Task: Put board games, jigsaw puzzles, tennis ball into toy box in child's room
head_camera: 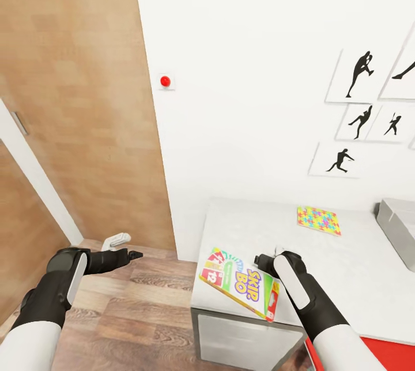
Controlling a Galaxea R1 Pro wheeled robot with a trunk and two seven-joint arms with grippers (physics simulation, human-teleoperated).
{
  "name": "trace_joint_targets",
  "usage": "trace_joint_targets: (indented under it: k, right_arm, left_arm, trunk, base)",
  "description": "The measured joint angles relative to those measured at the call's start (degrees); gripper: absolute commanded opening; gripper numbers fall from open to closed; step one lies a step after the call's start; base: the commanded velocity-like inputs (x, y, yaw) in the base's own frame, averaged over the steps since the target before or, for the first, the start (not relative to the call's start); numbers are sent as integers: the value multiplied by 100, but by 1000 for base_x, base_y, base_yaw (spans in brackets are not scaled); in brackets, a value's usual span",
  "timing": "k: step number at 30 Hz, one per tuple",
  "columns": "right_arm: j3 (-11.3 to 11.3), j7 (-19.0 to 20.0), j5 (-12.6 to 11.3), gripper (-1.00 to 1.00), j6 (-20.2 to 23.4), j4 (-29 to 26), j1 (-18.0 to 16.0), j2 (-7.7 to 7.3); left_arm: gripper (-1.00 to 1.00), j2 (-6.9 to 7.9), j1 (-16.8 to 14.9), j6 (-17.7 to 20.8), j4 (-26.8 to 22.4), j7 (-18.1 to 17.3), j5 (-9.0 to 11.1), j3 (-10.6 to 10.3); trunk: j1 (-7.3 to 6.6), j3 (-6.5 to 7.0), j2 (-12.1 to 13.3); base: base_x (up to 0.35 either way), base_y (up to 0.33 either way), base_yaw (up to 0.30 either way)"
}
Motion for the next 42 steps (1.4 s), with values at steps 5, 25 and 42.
trace_joint_targets:
  k: [5,25,42]
  right_arm:
    - [1,0,-6,100,4,5,-1,-3]
    - [-7,74,-42,100,21,3,-1,-69]
    - [-9,79,-51,100,32,12,-1,-83]
  left_arm:
    - [100,0,0,2,-1,1,0,1]
    - [100,0,0,0,0,0,0,0]
    - [100,0,0,0,0,0,0,-1]
  trunk:
    - [0,0,0]
    - [0,0,0]
    - [1,0,0]
  base:
    - [-2,68,0]
    - [0,47,0]
    - [-18,0,0]
